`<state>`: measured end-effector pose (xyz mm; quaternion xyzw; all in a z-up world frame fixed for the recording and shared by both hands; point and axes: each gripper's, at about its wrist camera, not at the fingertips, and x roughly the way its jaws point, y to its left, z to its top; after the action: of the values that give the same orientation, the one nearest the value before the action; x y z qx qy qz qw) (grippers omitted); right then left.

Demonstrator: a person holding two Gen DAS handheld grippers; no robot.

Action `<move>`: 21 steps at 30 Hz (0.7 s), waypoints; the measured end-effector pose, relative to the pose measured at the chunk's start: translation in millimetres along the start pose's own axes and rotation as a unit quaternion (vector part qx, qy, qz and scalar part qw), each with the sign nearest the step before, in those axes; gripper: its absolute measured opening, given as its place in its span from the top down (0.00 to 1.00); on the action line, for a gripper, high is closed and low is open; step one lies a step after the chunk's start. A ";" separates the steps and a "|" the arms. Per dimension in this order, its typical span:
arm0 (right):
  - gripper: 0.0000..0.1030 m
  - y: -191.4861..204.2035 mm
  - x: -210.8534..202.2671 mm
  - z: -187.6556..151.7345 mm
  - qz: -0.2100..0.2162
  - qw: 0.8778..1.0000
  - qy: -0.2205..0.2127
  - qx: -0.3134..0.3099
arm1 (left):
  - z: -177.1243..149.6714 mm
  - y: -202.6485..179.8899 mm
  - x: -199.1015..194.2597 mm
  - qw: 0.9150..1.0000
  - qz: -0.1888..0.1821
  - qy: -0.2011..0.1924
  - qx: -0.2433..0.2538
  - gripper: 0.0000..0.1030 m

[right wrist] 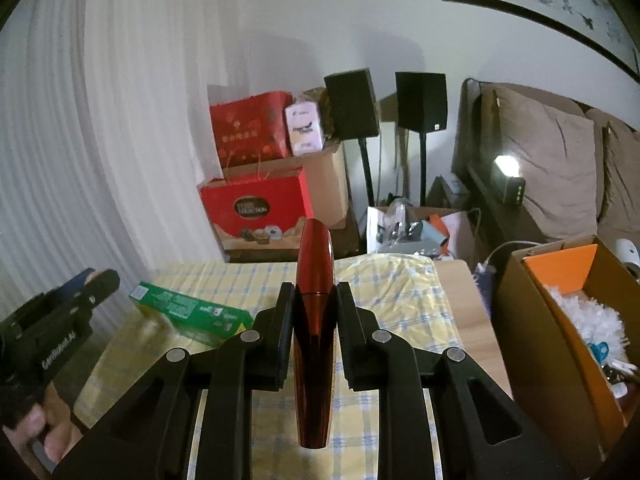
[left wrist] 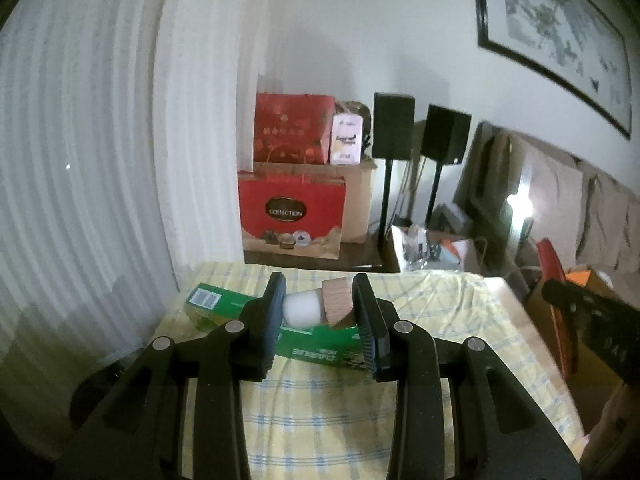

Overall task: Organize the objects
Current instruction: 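Lift the red item with the right tool while the left tool holds the wooden item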

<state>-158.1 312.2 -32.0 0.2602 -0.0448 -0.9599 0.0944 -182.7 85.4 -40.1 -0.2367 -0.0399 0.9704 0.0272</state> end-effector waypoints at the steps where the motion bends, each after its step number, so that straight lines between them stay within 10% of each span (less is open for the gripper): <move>1: 0.81 -1.2 -2.8 -1.2 0.001 1.000 0.000 -0.001 | -1.1 -1.4 -0.9 1.000 -0.003 0.002 -0.005 0.69; 21: 0.81 -87.7 -70.4 -45.9 -0.040 0.999 0.014 -0.009 | -47.9 -26.2 -4.0 0.998 -0.030 0.051 -0.004 0.69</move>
<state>-89.0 410.7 -48.7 0.2747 -0.0246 -0.9594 0.0586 -156.2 114.2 -78.3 -0.2847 -0.0491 0.9556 0.0572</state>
